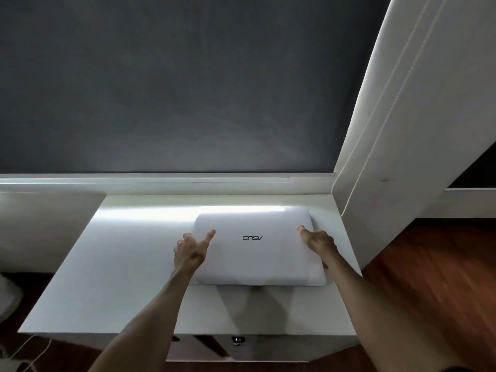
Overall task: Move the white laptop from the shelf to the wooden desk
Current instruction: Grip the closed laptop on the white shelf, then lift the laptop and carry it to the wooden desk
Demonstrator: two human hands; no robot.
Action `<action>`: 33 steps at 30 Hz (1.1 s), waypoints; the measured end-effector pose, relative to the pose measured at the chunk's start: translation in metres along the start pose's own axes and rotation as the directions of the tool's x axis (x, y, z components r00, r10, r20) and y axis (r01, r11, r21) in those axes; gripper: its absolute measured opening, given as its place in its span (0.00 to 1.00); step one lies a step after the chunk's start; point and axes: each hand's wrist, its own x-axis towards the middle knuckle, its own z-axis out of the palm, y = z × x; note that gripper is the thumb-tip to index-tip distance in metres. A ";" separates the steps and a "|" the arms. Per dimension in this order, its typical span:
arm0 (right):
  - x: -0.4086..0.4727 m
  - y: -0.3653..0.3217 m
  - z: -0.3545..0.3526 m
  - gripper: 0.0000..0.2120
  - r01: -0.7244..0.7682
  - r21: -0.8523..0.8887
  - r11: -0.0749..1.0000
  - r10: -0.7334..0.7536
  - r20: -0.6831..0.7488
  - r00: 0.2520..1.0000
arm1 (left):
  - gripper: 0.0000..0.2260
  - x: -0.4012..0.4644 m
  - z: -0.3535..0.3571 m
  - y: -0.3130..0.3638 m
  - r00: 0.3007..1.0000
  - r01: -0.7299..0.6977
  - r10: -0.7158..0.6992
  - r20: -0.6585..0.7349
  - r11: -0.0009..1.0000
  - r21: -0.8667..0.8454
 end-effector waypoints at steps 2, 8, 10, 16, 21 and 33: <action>0.002 0.001 -0.002 0.43 -0.034 0.055 0.998 0.033 0.021 0.999 | 0.41 0.003 -0.002 0.001 1.000 0.022 -0.021 0.011 0.999 -0.036; -0.003 0.007 0.009 0.45 -0.048 0.148 0.988 0.056 -0.052 0.997 | 0.36 0.003 -0.010 0.005 0.998 -0.036 0.041 0.037 0.990 -0.135; -0.008 0.008 0.008 0.45 -0.025 0.214 0.977 0.044 -0.087 0.995 | 0.37 -0.004 -0.012 0.012 0.999 -0.043 0.047 0.016 0.984 -0.170; -0.039 0.010 -0.022 0.49 0.038 0.262 0.964 0.037 -0.278 0.960 | 0.40 -0.023 -0.026 0.053 0.983 -0.167 0.143 -0.113 0.957 -0.236; -0.069 0.017 -0.067 0.43 0.210 0.371 0.905 -0.023 -0.448 0.894 | 0.42 -0.046 -0.034 0.111 0.956 -0.276 0.235 -0.175 0.924 -0.264; -0.121 0.130 -0.223 0.41 0.336 0.465 0.819 0.148 -0.737 0.659 | 0.25 -0.166 0.042 0.269 0.815 -0.571 0.549 -0.182 0.714 -0.404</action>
